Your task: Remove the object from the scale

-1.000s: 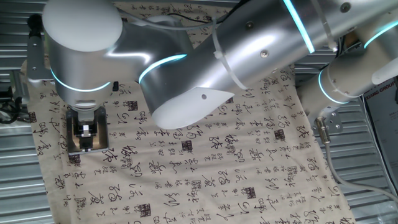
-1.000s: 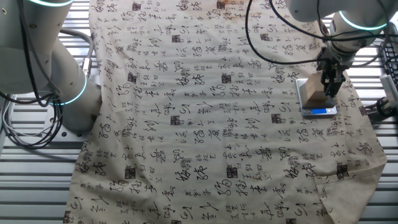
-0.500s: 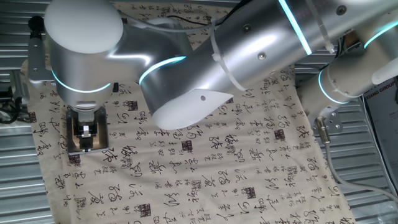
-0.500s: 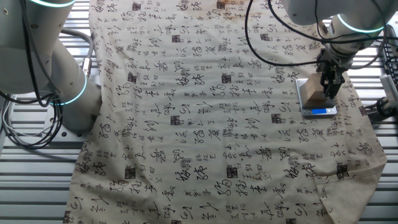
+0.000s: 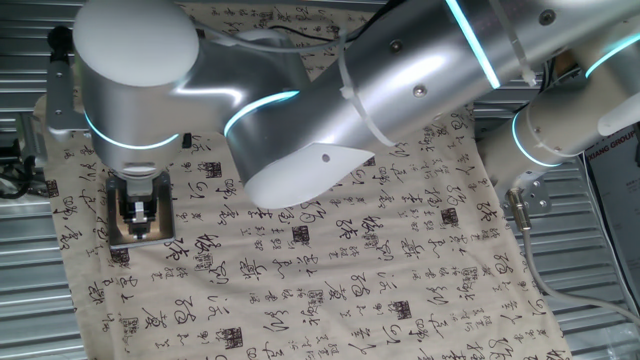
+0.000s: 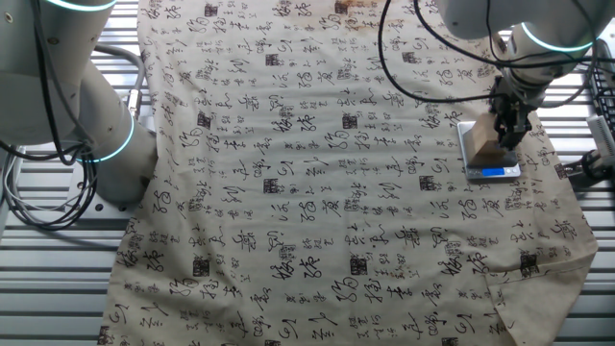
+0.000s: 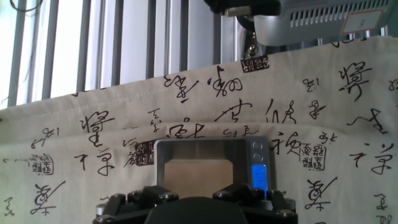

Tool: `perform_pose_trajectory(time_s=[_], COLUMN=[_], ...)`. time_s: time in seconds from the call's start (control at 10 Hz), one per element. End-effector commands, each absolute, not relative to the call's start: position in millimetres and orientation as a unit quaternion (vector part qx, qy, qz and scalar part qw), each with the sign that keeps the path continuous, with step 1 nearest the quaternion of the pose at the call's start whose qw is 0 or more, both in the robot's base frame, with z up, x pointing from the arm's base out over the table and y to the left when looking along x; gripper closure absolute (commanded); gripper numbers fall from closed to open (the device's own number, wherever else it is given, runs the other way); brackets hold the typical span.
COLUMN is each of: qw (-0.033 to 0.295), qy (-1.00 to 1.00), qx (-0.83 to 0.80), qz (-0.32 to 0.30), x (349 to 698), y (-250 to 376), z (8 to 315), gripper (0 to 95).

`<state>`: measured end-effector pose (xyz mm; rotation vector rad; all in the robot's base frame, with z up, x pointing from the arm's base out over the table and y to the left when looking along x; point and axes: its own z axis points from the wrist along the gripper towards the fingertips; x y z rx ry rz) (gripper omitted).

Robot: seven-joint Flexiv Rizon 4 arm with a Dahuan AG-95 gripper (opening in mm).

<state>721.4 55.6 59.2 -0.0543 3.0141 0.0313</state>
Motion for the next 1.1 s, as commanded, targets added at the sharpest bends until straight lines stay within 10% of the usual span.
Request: perform_pose_trajectory(time_s=[0.1, 0.2, 1.1], qw=[0.062, 0.057, 0.051], qy=[0.998, 0.998, 0.999], qx=[-0.008, 0.001, -0.001], qz=[0.011, 0.015, 0.004], x=[721.0, 721.0, 722.2], y=[55.6, 55.6, 55.4], z=[59.1, 59.1, 62.3], gripper=[57.0, 95.0, 95.0])
